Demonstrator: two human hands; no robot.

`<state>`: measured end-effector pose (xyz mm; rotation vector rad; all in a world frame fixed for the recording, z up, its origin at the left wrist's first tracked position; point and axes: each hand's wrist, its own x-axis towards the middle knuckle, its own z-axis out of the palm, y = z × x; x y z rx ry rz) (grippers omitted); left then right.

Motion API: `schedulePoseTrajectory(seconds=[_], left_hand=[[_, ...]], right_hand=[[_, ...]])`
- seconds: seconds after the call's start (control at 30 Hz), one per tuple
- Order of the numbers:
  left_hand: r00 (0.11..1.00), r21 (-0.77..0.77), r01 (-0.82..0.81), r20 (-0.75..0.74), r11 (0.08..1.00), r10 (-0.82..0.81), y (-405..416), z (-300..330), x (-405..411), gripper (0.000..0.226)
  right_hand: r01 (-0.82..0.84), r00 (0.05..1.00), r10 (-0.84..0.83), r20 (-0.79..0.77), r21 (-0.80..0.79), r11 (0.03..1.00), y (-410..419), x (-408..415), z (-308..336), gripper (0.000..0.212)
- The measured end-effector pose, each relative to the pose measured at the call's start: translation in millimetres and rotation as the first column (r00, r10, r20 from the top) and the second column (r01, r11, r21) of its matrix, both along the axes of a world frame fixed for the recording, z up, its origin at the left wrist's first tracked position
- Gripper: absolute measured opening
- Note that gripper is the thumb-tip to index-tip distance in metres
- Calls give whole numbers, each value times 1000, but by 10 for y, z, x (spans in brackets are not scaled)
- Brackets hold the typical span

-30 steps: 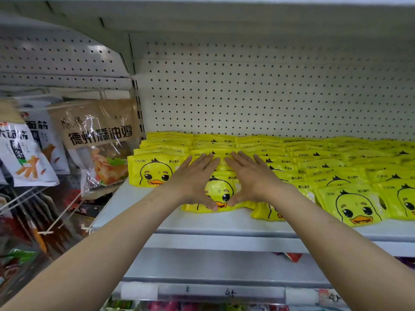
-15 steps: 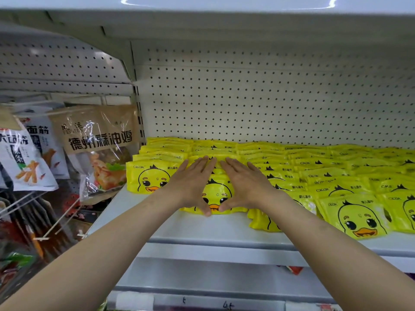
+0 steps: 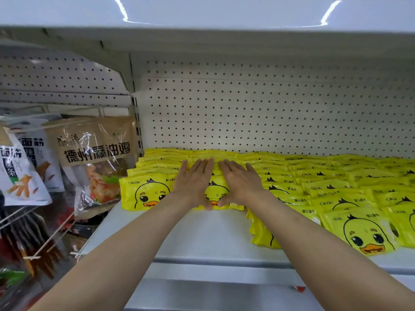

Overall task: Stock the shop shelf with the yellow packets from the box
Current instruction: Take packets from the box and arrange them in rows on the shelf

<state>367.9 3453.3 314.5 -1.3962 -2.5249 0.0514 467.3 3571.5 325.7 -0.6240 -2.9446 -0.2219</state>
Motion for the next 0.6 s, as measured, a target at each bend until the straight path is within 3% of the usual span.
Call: schedulePoseTrajectory(seconds=[0.23,0.6], left_hand=[[998,6,55,-1,998,-55,-96,-50,-4,142],[998,-17,65,-5,998,-65,-64,3,-76,132]], right_hand=[[-9,1000,10,30,-30,1000,-50,80,-19,137],[-1,1000,0,-22,-10,1000,-36,44,-28,125]])
